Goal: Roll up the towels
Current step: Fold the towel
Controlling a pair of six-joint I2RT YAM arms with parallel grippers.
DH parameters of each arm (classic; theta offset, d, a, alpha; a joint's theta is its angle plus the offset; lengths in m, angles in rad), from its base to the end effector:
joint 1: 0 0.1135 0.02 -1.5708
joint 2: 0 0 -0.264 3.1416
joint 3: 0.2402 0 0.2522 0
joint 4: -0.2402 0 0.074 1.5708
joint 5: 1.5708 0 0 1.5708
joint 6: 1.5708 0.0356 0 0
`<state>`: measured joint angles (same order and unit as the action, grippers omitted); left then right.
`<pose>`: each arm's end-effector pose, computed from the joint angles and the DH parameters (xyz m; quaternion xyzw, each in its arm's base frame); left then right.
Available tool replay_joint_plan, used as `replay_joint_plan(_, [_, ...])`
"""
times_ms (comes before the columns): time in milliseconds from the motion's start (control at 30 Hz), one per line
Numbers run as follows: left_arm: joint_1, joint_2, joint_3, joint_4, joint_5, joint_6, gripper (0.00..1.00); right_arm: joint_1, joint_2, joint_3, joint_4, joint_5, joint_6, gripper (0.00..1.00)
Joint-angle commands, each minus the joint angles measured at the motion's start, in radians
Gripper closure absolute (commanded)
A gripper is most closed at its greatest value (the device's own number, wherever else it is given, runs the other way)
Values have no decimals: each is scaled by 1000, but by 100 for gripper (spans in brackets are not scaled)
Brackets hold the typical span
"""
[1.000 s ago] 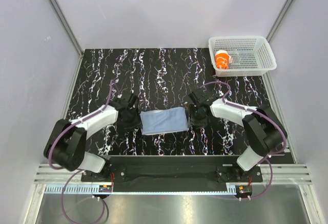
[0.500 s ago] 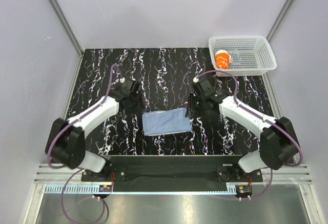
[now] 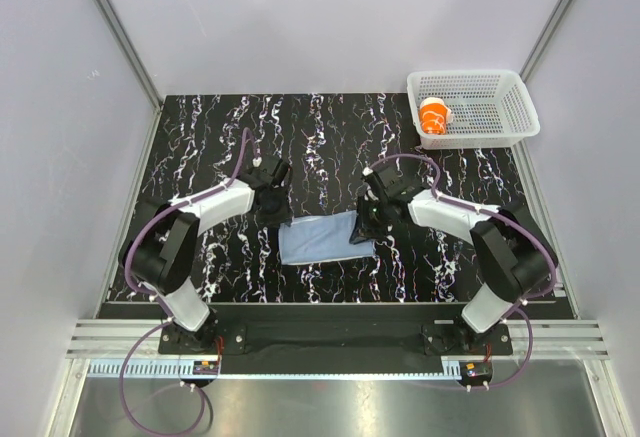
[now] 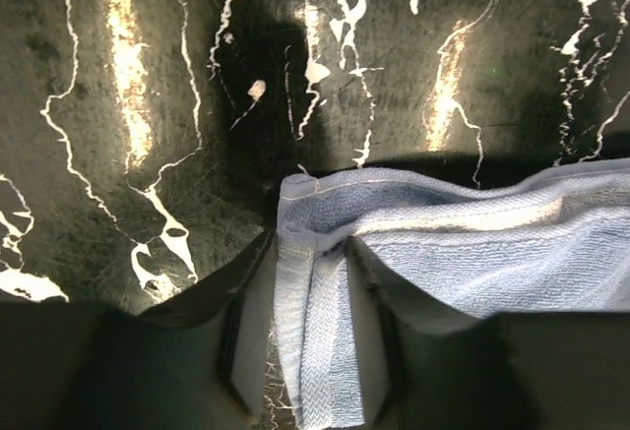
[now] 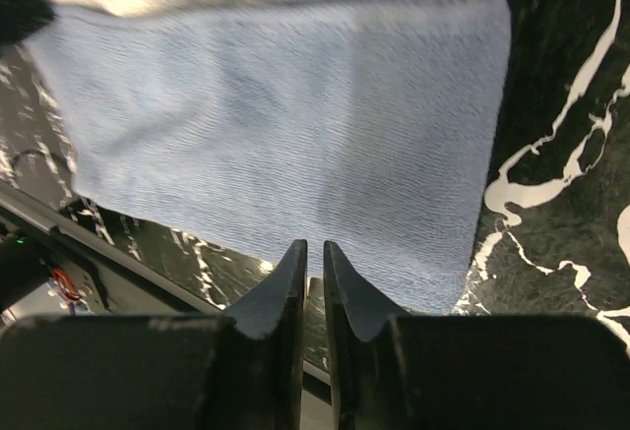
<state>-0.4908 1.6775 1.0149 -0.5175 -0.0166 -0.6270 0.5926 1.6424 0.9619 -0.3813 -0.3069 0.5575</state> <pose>0.2824 -0.1503 0.1713 -0.0684 0.9786 -0.0960 0.1689 0.2591 0.1874 0.1751 -0.0553 0.9556 0.2594 0.1283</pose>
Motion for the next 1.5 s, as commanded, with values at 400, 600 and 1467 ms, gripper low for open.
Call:
replay_joint_plan(400, [-35,-22,53,-19,-65,21,55,-4,51,-107,137,-70,50,85])
replay_joint_plan(600, [-54,-68,96,-105,-200,39,54,-4,51,-109,137,-72,51,85])
replay_joint_plan(1467, [-117,33,110,-70,-198,30,75,-4,83,-112,128,-78,42,87])
